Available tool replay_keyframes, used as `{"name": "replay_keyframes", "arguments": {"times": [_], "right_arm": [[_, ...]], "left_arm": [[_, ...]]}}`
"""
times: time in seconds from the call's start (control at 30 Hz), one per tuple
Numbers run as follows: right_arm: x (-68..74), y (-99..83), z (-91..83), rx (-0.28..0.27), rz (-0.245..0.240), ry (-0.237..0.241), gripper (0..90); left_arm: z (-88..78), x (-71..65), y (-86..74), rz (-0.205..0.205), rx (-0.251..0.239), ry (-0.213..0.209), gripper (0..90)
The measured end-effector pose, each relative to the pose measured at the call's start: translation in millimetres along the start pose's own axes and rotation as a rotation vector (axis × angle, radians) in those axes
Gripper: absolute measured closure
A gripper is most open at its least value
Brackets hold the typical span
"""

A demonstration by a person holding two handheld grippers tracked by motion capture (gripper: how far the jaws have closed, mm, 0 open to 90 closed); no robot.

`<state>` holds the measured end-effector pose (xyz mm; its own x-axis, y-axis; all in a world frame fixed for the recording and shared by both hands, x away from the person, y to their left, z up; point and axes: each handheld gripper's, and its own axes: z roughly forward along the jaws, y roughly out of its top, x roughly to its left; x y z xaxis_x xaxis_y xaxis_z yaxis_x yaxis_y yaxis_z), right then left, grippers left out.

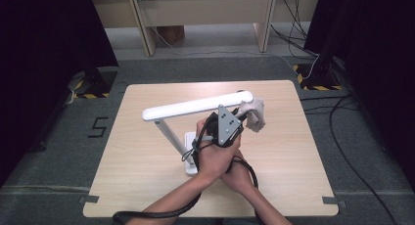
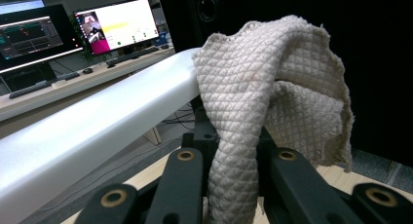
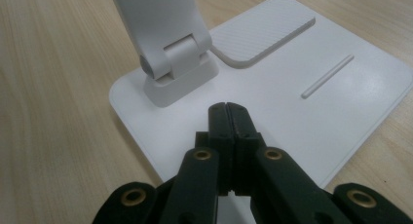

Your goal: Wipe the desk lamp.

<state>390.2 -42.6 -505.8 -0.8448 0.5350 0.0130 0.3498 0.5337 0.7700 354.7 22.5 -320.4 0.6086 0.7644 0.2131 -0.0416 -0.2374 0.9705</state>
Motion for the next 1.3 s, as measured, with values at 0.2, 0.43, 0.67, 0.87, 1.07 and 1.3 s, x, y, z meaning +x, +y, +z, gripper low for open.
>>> {"name": "replay_keyframes", "arguments": {"times": [0.2,0.43,0.67,0.87,1.07,1.3], "right_arm": [[-0.3,0.2,0.1,0.0,-0.001,0.0,90.0],[-0.1,0.3,0.0,0.002,-0.002,-0.003,90.0],[-0.2,0.5,0.2,0.001,-0.004,-0.002,90.0],[-0.1,0.8,0.1,0.004,-0.006,-0.002,90.0],[-0.5,0.7,0.2,0.002,-0.009,-0.003,90.0],[-0.5,0.7,0.1,0.003,-0.007,-0.002,90.0]], "left_arm": [[0.3,1.0,0.2,-0.005,0.004,0.003,80.7],[2.7,0.5,-0.1,-0.001,0.007,0.008,80.6],[-1.4,6.0,-1.5,-0.011,0.006,0.027,80.7],[-5.9,11.1,-3.6,-0.025,0.006,0.037,80.8],[-8.6,13.5,-3.9,-0.026,0.006,0.042,80.8],[-12.7,17.6,-6.3,-0.034,0.004,0.053,80.8]]}}
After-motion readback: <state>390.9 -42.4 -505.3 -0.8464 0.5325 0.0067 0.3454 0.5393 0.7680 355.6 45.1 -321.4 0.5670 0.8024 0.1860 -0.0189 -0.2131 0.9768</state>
